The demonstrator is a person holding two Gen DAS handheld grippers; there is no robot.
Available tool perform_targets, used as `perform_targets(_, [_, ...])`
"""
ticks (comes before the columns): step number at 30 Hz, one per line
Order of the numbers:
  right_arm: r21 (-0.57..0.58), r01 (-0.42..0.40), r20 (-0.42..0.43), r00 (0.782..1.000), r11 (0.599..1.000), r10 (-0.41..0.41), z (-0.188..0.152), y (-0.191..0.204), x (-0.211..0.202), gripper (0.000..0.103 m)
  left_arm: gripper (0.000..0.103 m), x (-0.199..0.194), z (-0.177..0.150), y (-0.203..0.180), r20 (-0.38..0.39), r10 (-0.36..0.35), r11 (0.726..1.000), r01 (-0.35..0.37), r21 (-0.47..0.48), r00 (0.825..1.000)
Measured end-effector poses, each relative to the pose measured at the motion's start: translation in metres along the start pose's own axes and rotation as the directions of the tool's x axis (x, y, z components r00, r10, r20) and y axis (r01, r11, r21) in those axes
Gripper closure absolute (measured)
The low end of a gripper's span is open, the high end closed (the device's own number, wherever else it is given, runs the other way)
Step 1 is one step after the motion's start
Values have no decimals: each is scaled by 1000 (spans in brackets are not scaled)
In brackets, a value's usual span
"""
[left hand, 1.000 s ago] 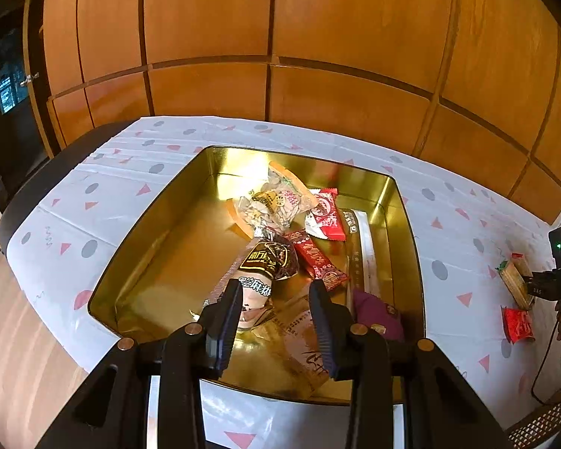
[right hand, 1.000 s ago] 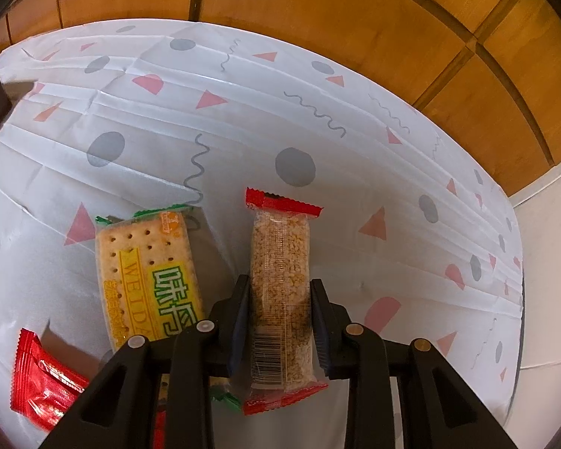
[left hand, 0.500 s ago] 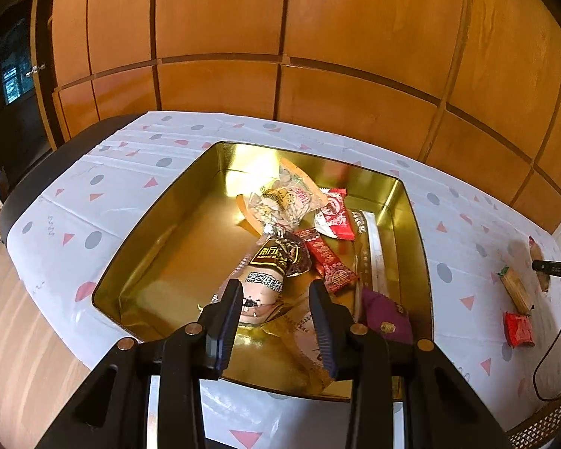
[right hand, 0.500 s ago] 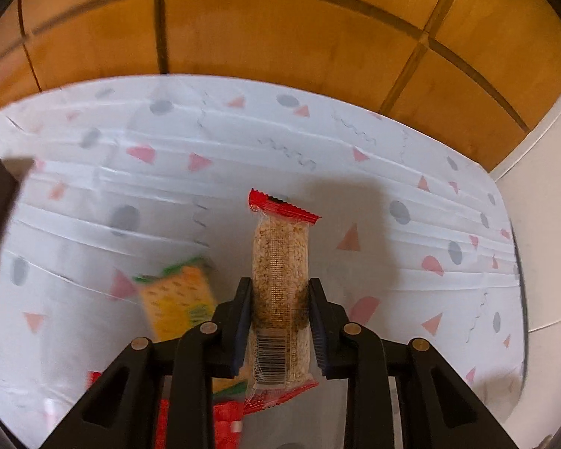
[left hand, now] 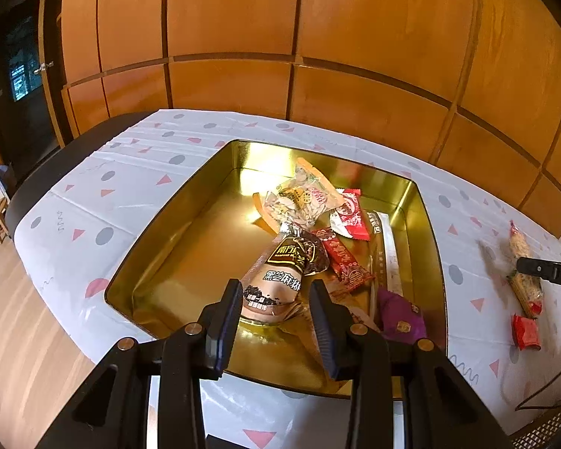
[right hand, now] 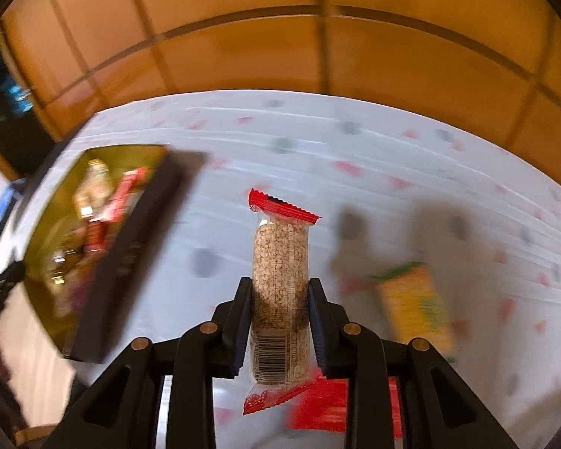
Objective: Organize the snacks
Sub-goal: 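Carry the rice-cracker bar over the tin and release it with the right gripper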
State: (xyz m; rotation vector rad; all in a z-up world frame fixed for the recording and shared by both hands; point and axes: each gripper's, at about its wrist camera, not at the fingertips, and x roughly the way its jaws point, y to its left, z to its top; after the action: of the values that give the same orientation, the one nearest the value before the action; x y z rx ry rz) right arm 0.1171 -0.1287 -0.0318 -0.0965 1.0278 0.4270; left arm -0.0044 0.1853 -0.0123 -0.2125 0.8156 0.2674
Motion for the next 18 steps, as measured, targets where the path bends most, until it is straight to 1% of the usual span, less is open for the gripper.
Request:
perform_targets(1, [-13,-35,2,999,999,35,2,13,1,74,66,-1,0,0,4,2,1000,-2,0,1000])
perform_targets(5, [-58,-118,-4,993,991,118,5,58,4,74,66,-1,0,3,4,4,1000,-4,-6,1000])
perform_targets(8, [-94,-145,-1,989,985,146,4,85,4,74,66,-3,0,4,13,7,1000,-7,-5,1000])
perform_targets(10, [-100,-173,-3,985,980,174,2,94,5,74,66,-2,0,5,10,9,1000,-9,-5,1000])
perform_targets(13, [-112,-192,-10,981,975,192,0,106,7,74,66,-2,0,7,12,17,1000,-17,-14,1000])
perform_targets(18, [-112,-222,-14,975,969,222,-4,118,5,74,66,-8,0,8,37,26,1000,-26,-5,999])
